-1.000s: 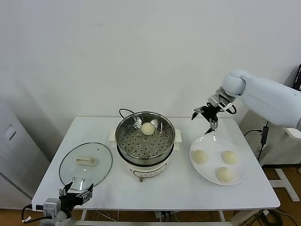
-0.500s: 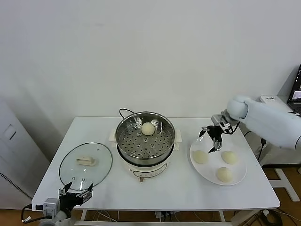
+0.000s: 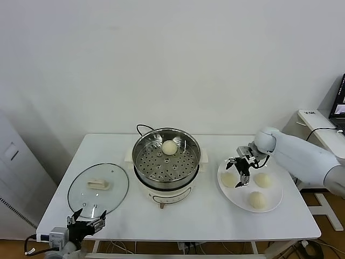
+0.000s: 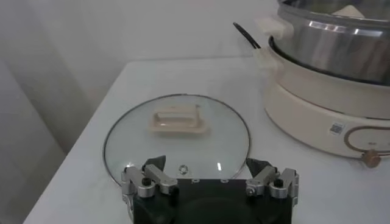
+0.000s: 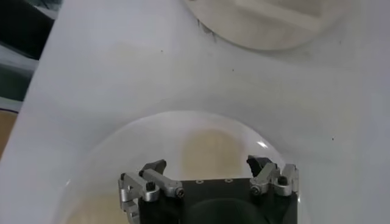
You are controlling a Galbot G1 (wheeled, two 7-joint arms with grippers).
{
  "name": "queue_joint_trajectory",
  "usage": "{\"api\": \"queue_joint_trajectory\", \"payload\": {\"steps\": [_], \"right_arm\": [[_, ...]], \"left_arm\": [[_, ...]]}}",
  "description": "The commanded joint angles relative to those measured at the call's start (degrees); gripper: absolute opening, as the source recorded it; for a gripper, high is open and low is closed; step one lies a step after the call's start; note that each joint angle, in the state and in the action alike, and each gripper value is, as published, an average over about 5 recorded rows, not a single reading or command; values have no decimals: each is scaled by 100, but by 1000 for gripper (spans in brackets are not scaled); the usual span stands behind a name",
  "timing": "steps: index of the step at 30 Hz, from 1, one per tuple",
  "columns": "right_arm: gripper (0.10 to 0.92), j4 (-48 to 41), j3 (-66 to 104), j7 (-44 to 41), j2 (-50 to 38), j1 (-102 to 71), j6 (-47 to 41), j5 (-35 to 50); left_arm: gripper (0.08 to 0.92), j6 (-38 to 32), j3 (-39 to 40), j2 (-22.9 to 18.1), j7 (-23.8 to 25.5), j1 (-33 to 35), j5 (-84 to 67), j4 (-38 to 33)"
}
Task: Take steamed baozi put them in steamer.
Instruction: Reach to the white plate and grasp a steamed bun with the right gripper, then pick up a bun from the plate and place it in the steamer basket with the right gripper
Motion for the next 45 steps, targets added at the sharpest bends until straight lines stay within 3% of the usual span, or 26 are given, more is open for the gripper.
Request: {"api": "queue_joint_trajectory", "payload": {"steps": [1, 7, 11, 15, 22, 29, 45], "right_arm": [[739, -274, 456, 87, 125, -382, -43, -231], [567, -331, 599, 84, 164, -415, -39, -226], [508, -174, 380, 23, 83, -230, -65, -108], [501, 207, -232, -42, -109, 403, -209, 352], [506, 1157, -2106, -351, -418, 2651, -711, 1976], [509, 1787, -2963, -449, -463, 4062, -1255, 2804], [508, 2817, -2581, 960, 431, 4278, -2788, 4752]], "left_arm": [[823, 16, 23, -46, 4, 4, 0, -46], [823, 39, 32, -92, 4, 40, -7, -88], [823, 47, 26, -96, -1, 71, -6, -108], [823, 60, 18, -108, -15, 79, -6, -116], [823, 75, 10, -146, -23, 63, -28, -104], [823, 69, 49, -144, -37, 43, -34, -97], [823, 121, 100, -96, -78, -43, -30, -79]]}}
